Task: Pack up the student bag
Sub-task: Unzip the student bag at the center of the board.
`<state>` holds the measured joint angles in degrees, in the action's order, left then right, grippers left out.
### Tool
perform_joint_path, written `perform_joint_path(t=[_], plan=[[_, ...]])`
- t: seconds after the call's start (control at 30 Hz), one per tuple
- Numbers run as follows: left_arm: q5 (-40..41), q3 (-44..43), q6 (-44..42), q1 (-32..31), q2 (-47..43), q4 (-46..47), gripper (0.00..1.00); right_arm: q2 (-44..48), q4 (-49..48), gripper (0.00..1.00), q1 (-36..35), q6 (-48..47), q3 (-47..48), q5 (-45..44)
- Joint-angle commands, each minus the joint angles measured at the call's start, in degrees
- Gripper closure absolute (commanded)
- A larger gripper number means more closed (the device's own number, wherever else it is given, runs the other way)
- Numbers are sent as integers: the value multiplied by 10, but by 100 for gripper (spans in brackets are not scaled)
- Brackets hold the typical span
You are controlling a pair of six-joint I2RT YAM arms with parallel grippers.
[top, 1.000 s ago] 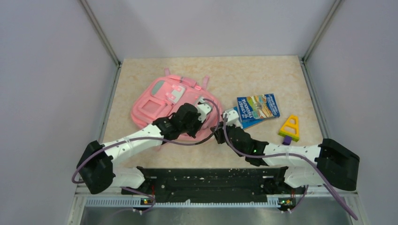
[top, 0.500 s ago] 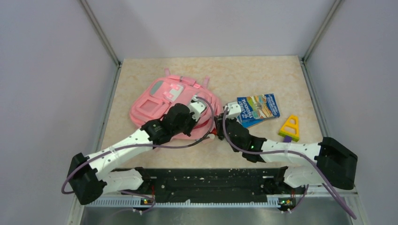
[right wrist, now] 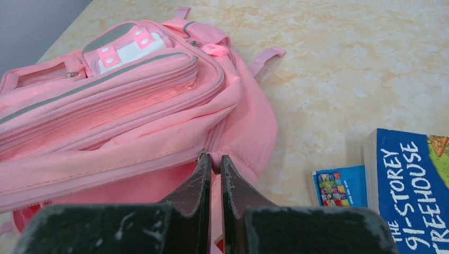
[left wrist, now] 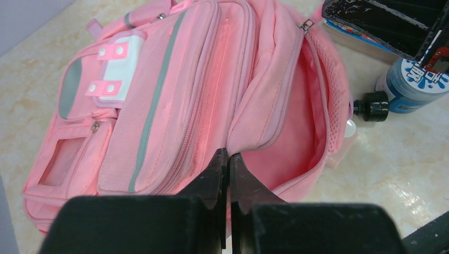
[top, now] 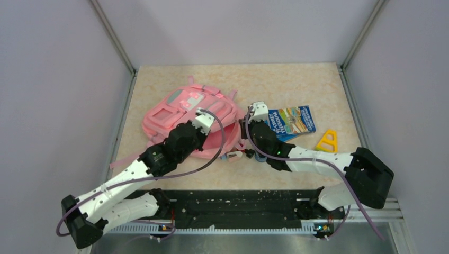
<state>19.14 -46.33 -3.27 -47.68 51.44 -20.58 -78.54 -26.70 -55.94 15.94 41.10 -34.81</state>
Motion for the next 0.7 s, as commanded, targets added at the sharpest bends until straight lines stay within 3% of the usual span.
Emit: perform_joint_path(t=[0.0, 0.4, 0.67], plan=[[58, 5, -21, 6, -60, 88, 100, -14, 8, 100, 35, -24, 22, 15], [67, 0, -29, 8, -153, 129, 100, -52, -16, 100, 100, -15, 49, 145], [80, -12, -31, 9, -175, 129, 100, -132, -30, 100, 161, -6, 105, 246]])
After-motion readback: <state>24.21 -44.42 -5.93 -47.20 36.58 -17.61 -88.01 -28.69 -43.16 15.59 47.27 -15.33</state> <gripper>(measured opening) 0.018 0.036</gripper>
